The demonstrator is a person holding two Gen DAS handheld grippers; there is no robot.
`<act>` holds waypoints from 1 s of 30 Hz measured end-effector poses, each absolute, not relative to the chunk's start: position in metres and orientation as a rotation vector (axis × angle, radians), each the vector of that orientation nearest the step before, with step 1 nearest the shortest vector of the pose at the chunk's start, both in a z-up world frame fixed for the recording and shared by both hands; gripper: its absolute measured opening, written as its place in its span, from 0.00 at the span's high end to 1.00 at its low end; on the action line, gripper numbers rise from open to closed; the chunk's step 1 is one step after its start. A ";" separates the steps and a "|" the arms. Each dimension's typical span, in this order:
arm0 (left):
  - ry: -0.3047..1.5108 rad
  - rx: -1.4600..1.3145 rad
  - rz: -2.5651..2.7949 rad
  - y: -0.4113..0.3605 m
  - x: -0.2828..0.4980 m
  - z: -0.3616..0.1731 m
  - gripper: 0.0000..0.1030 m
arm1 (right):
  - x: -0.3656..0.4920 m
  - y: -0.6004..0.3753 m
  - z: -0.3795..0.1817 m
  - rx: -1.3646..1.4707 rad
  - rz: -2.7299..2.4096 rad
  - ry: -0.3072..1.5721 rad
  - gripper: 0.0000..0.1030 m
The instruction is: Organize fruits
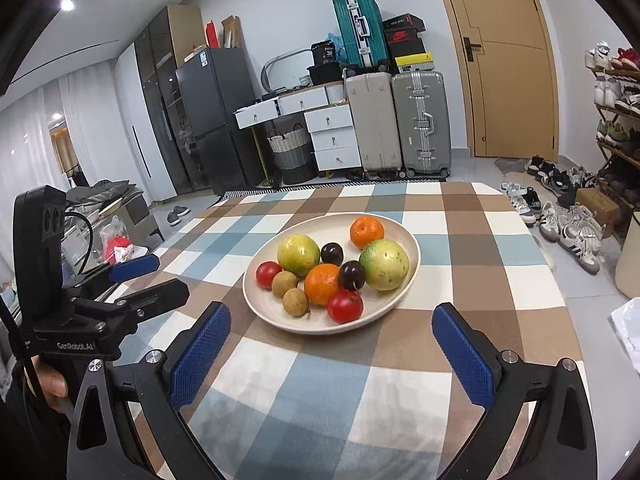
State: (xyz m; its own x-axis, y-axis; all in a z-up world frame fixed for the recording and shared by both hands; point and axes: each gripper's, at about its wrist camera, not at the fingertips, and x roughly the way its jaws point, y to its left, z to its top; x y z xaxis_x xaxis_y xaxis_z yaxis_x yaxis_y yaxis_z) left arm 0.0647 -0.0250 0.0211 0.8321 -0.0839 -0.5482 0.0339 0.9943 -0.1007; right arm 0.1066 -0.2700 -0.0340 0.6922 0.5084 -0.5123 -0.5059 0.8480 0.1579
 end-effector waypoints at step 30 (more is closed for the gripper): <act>0.471 -0.094 -0.028 -0.022 0.040 0.013 0.01 | 0.077 -0.266 -0.034 -0.068 0.587 0.420 0.00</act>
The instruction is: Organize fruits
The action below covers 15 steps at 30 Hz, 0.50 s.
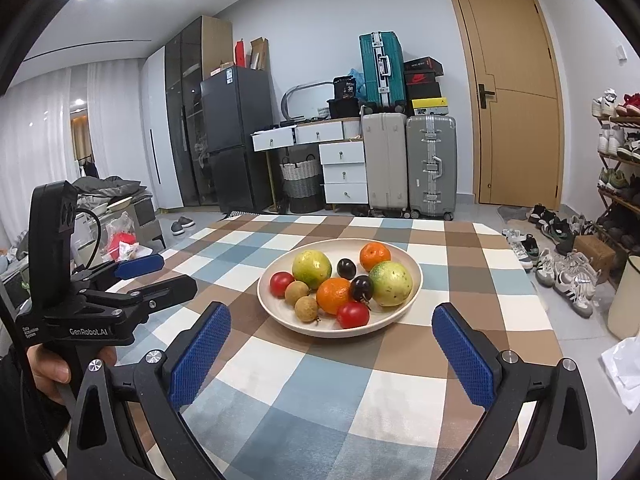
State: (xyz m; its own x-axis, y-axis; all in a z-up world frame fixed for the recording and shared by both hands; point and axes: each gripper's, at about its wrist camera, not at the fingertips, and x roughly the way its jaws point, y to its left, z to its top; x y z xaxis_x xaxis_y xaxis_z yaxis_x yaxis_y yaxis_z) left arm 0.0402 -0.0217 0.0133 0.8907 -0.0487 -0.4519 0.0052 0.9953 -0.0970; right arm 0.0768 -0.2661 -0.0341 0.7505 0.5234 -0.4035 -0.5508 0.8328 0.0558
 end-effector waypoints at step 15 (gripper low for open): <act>0.471 -0.099 -0.026 -0.022 0.041 0.013 0.01 | 0.079 -0.265 -0.036 -0.071 0.588 0.424 0.00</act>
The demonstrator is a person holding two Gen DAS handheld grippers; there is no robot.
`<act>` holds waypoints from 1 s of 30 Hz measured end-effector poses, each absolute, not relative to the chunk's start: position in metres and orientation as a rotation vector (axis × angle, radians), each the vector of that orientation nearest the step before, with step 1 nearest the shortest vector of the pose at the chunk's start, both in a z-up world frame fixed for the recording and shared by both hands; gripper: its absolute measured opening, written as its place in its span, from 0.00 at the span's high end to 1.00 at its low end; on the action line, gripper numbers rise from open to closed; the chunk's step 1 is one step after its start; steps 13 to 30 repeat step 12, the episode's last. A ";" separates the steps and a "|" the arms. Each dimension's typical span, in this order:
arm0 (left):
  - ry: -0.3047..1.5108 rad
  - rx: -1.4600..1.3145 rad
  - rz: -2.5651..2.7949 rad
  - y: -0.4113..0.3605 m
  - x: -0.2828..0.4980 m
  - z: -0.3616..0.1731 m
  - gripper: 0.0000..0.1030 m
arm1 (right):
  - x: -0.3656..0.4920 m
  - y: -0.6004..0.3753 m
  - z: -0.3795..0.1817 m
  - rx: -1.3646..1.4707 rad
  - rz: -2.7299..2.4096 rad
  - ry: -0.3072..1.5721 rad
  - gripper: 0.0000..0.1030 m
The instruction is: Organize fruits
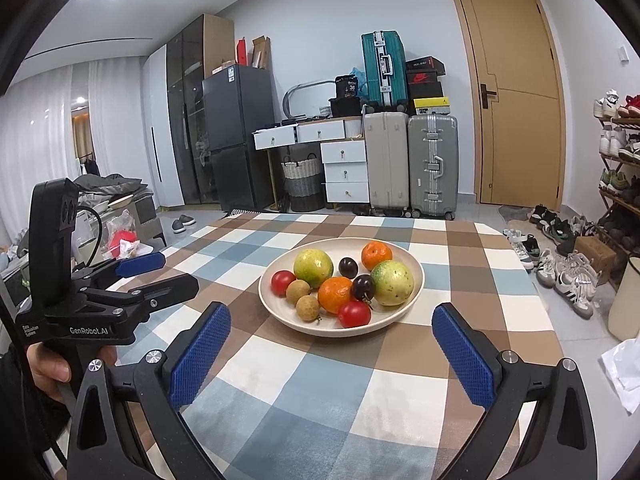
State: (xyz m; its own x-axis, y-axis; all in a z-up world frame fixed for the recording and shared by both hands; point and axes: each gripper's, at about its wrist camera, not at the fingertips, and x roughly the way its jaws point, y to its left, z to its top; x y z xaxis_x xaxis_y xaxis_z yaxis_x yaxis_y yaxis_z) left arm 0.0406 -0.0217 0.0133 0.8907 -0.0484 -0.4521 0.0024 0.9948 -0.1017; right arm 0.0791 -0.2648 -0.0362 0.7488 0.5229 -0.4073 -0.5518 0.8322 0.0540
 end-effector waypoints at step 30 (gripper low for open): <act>0.481 -0.109 -0.023 -0.021 0.042 0.012 0.01 | 0.079 -0.264 -0.037 -0.075 0.589 0.430 0.00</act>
